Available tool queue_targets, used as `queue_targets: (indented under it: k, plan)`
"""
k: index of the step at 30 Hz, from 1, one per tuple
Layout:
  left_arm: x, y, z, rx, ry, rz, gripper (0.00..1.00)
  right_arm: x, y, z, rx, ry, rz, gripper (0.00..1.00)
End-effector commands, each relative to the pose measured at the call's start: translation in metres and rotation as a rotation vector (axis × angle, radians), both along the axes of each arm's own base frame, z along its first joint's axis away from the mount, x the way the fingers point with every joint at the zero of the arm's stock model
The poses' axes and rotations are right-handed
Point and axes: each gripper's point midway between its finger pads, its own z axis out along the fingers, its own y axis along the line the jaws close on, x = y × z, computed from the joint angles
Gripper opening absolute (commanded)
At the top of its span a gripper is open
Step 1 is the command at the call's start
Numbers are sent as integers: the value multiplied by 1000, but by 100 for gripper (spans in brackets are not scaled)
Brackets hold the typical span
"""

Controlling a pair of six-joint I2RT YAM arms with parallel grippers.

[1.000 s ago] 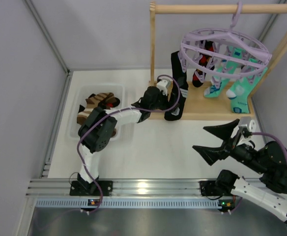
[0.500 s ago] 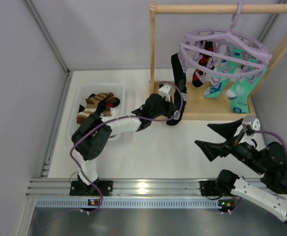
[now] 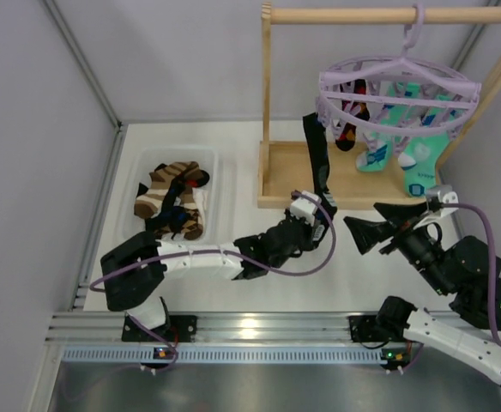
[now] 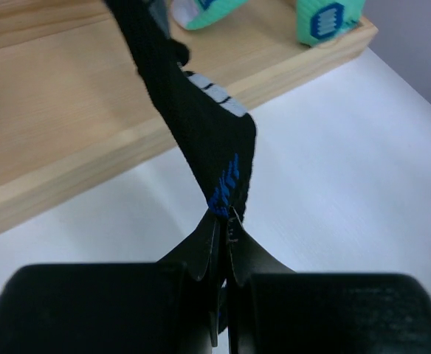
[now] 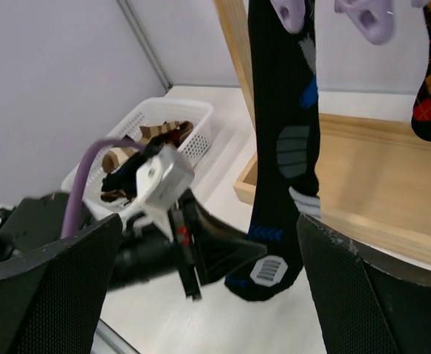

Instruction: Remove the socks clipped to the hanger

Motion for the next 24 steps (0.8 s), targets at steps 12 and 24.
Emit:
queue_targets:
  k: [12, 24]
  plan:
    - [-88, -78, 20, 155, -201, 9, 0, 31, -43, 51, -100, 64, -321, 92]
    - [-88, -105, 4, 271, -262, 36, 0, 75, -44, 90, -374, 110, -582, 71]
